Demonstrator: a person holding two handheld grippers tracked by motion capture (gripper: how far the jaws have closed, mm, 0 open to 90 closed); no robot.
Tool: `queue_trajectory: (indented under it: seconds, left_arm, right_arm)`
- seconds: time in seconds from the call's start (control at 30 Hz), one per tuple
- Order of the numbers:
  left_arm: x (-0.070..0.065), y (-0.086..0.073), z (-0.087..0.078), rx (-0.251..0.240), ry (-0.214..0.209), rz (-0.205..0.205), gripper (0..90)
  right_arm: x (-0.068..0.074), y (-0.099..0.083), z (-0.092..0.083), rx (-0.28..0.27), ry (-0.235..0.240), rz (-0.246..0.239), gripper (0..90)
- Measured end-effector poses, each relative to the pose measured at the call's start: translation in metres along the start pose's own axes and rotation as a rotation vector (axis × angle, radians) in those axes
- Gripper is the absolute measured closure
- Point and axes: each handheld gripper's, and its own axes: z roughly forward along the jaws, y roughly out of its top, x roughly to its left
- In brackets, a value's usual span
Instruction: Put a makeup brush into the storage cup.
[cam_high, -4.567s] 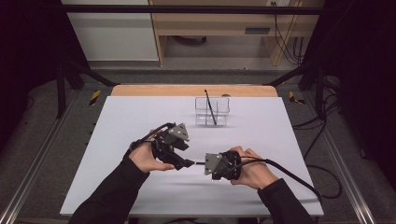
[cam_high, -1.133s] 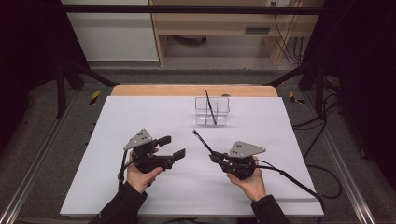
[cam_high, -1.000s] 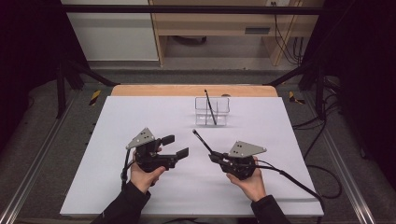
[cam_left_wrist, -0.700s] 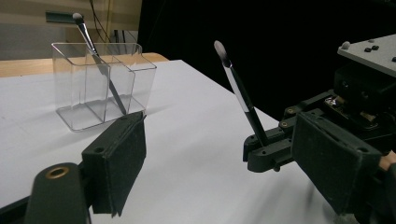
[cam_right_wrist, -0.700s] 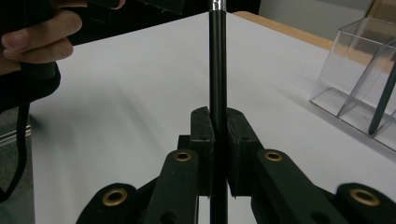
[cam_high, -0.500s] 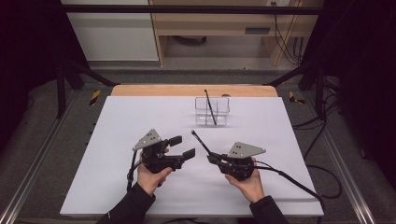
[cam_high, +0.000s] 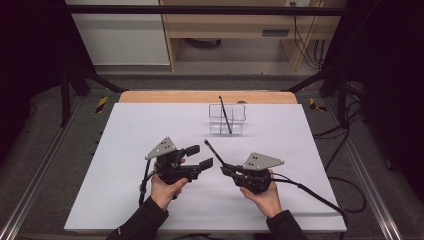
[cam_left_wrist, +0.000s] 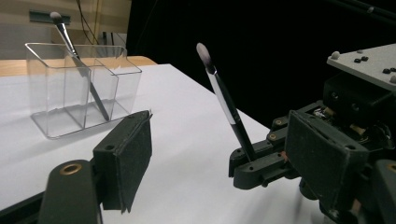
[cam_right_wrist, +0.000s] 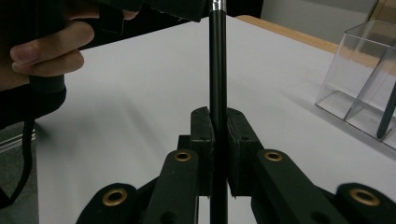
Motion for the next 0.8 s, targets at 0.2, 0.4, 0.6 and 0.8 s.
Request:
queue_trajectory:
  seconds: [0.2,0.4,0.6,0.8]
  left_arm:
    - [-0.001,-0.001,0.003,-0.003,0.001,-0.001,24.8]
    - [-0.001,-0.001,0.005,-0.008,0.001,-0.01,29.1]
    - [-0.003,-0.001,0.009,-0.004,-0.017,-0.022,33.8]
    - [-0.005,-0.002,0.013,0.005,-0.019,-0.026,36.1]
  right_arm:
    - [0.001,0.0,0.001,0.001,0.009,0.0,83.2]
    - [0.002,0.0,0.002,0.003,0.015,0.0,83.2]
    - [0.003,-0.001,0.004,0.001,0.025,-0.001,83.2]
    - [0.005,-0.001,0.005,-0.001,0.033,-0.003,83.2]
